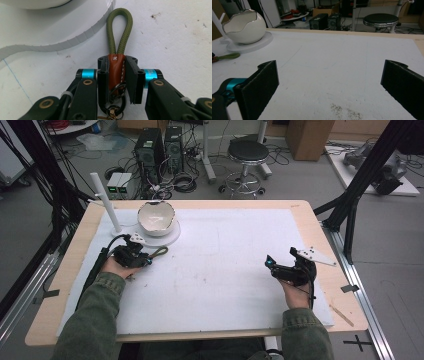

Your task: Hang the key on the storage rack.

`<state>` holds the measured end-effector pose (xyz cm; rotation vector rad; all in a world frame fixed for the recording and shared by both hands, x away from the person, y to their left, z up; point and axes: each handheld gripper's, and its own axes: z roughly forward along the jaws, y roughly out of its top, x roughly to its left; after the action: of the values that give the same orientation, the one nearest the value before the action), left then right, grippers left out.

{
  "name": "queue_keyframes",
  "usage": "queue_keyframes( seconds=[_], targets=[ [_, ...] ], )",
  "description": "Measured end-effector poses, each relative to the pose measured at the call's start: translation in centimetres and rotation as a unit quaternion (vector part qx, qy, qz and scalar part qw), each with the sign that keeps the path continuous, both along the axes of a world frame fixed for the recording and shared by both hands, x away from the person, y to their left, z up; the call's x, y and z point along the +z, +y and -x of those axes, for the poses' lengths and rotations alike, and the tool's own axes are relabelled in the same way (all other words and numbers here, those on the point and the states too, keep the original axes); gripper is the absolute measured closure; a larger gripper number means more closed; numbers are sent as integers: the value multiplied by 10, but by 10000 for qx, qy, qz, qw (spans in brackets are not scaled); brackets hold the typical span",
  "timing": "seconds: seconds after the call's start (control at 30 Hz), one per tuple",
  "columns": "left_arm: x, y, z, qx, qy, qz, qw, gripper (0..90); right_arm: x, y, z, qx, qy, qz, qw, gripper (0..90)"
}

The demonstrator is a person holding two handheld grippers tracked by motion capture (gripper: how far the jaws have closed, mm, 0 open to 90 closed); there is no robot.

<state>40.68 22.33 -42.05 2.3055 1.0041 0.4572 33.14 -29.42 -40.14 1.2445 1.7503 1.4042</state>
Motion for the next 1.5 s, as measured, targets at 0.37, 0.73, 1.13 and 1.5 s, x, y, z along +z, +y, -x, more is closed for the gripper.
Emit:
queue_keyframes(
  seconds=[0.37, 0.73, 1.13, 1.5],
  targets=[
    [13, 9, 7, -78, 156, 175, 9997, 745, 0, 0, 1, -12, -23, -23, 10000, 5],
    [26, 20, 16, 114, 124, 181, 9997, 748, 0, 0, 0, 14, -30, 11, 10000, 5],
    [42, 31, 27, 194, -1, 366, 9991, 751, 0, 1, 1, 27, 68, -48, 10000, 5],
    [56, 50, 32, 331, -43, 434, 9985, 756, 0, 1, 1, 50, 18, -18, 10000, 5]
  ],
)
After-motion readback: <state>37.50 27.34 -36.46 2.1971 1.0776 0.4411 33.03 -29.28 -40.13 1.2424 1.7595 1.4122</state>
